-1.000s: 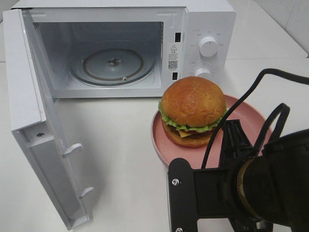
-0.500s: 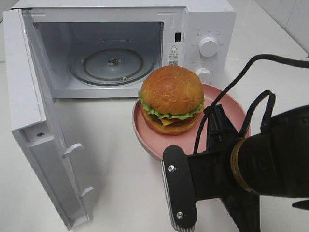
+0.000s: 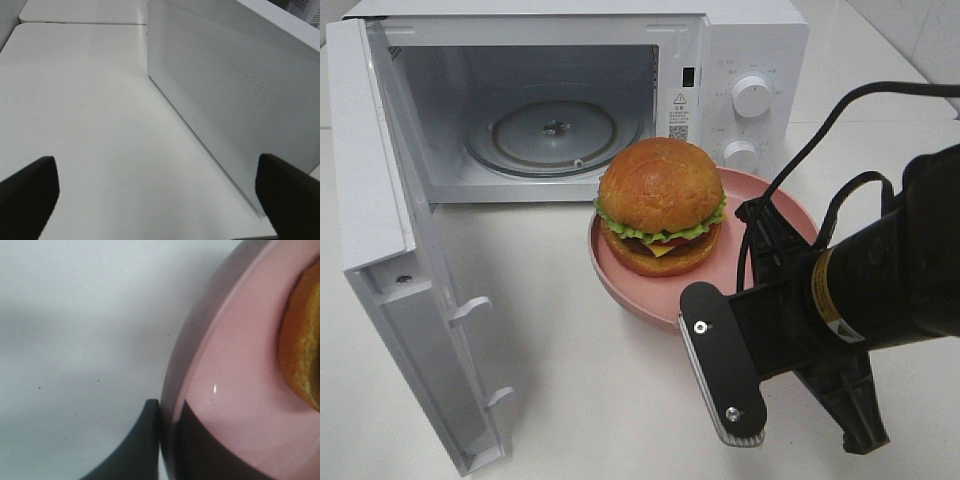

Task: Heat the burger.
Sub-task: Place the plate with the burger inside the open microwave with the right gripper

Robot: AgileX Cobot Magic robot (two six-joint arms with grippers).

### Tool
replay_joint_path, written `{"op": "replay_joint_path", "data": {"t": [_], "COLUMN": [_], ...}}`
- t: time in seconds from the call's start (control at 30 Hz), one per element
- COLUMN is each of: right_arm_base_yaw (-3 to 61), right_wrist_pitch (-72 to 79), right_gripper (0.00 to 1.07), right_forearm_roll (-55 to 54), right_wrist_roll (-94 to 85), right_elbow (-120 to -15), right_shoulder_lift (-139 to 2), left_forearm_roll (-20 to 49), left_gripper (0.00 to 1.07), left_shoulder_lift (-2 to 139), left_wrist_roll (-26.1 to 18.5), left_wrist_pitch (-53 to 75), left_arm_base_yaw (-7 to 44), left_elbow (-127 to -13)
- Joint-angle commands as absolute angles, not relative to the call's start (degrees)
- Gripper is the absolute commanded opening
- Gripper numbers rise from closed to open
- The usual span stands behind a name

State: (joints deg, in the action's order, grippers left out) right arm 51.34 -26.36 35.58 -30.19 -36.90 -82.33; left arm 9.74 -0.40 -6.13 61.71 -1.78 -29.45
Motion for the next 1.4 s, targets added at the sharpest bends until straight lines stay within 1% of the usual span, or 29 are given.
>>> {"op": "replay_joint_path", "data": {"t": [0.03,0.07,0.13,0.17,0.2,0.4,0.43,0.6,0.63,0.67,0.7,0.87,1.0,1.17,1.4], "right_arm_base_yaw": [47.84,47.84,45.78,45.78,44.29,41.08,39.99,38.04,37.07,37.07,36.04,34.32,33.98,33.98,33.98], "right_wrist_pitch": [-22.4,-22.4,-21.77,-21.77,-21.77,-20.63,-19.37,-17.59,-17.42,-17.42,-17.42,-16.44,-15.87,-15.81,-12.78], "right_gripper": [0.0,0.0,0.0,0.0,0.0,0.0,0.0,0.0,0.0,0.0,0.0,0.0,0.0,0.0,0.0], "right_forearm_roll": [30.88,30.88,26.47,26.47,23.03,17.19,14.78,9.97,7.05,7.05,3.72,-1.95,-1.66,2.41,2.46], "right_wrist_roll": [-40.28,-40.28,-47.38,-47.38,-52.6,-62.51,-65.83,-72.59,-76.72,-76.72,-80.44,-86.57,-86.69,-84.34,-84.34], "right_elbow": [-38.56,-38.56,-38.56,-38.56,-38.56,-38.56,-38.56,-38.56,-38.56,-38.56,-38.56,-38.56,-38.56,-38.56,-38.56], "right_shoulder_lift": [-81.7,-81.7,-81.7,-81.7,-81.7,-81.7,-81.7,-81.7,-81.7,-81.7,-81.7,-81.7,-81.7,-81.7,-81.82], "left_forearm_roll": [9.91,9.91,9.91,9.91,9.91,9.91,9.91,9.91,9.91,9.91,9.91,9.91,9.91,9.91,9.91], "left_gripper": [1.0,1.0,1.0,1.0,1.0,1.0,1.0,1.0,1.0,1.0,1.0,1.0,1.0,1.0,1.0], "left_shoulder_lift": [-1.2,-1.2,-1.2,-1.2,-1.2,-1.2,-1.2,-1.2,-1.2,-1.2,-1.2,-1.2,-1.2,-1.2,-1.2], "left_wrist_roll": [-6.07,-6.07,-6.07,-6.07,-6.07,-6.07,-6.07,-6.07,-6.07,-6.07,-6.07,-6.07,-6.07,-6.07,-6.07], "left_wrist_pitch": [61.19,61.19,61.19,61.19,61.19,61.19,61.19,61.19,61.19,61.19,61.19,61.19,61.19,61.19,61.19], "left_arm_base_yaw": [-1.95,-1.95,-1.95,-1.95,-1.95,-1.95,-1.95,-1.95,-1.95,-1.95,-1.95,-1.95,-1.95,-1.95,-1.95], "left_elbow": [-29.51,-29.51,-29.51,-29.51,-29.51,-29.51,-29.51,-29.51,-29.51,-29.51,-29.51,-29.51,-29.51,-29.51,-29.51]}}
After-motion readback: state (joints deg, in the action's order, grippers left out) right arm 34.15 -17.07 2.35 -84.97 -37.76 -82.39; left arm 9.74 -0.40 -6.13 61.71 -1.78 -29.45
